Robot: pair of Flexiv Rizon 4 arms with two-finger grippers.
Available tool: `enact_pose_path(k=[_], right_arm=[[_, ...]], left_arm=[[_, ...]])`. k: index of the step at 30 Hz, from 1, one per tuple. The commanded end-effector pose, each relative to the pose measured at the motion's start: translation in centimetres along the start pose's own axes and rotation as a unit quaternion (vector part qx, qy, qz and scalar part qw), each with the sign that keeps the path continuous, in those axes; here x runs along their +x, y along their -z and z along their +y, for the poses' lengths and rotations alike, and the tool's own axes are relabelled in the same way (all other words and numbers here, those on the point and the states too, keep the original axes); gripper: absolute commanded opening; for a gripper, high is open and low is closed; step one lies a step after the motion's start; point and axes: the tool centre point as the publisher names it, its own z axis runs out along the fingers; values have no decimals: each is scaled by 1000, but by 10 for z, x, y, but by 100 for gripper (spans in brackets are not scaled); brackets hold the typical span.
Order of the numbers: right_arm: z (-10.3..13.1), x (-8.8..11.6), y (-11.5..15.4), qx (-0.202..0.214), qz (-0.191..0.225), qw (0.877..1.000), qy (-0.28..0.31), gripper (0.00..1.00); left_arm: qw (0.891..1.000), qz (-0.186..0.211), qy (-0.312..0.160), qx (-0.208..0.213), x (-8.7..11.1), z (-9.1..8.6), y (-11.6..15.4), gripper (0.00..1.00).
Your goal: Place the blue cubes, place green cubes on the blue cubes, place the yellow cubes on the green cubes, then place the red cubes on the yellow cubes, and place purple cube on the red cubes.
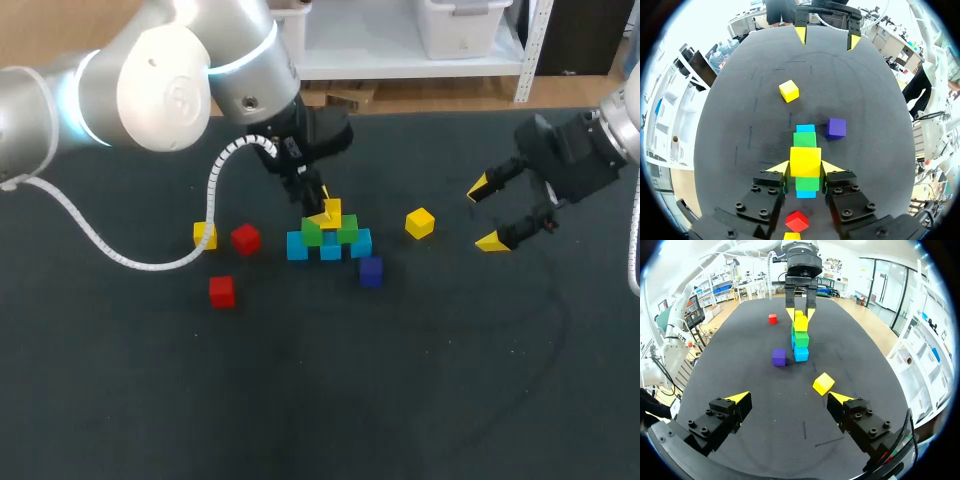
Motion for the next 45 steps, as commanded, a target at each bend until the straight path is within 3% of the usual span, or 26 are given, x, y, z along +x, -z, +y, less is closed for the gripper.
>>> enact_pose_path(k=[1, 5, 16, 29, 30, 31, 32, 33, 40, 45], right_arm=[[-1, 0, -1, -1, -1, 1000, 1, 100], [-1, 0, -1, -1, -1, 1000, 1, 100], [-1, 0, -1, -1, -1, 1000, 1, 100], [-1, 0, -1, -1, -1, 1000, 1, 100], [-1, 0, -1, -1, -1, 1000, 1, 100], [-1, 0, -1, -1, -1, 1000, 1, 100], [-1, 0, -1, -1, -1, 1000, 1, 100], [-1, 0, -1, -1, -1, 1000, 1, 100], [-1, 0, -1, -1, -1, 1000, 1, 100], [-1, 0, -1, -1, -1, 1000, 1, 100]], left_arm=[[1000, 0, 1, 3, 0, 1, -1, 0], [1000, 0, 1, 3, 0, 1, -1, 0], [1000, 0, 2, 6, 0, 1, -2, 38], [1000, 0, 4, 8, 1, 3, -3, 47], [1000, -1, 3, 7, 1, 3, -2, 50], [1000, -1, 3, 7, 1, 3, -1, 69], [1000, -1, 3, 7, 1, 3, 0, 80], [1000, -1, 3, 7, 1, 3, 2, 98], [1000, -5, -8, 1, 5, -4, 16, 100], [1000, -1, -9, -13, 19, -13, 37, 100]])
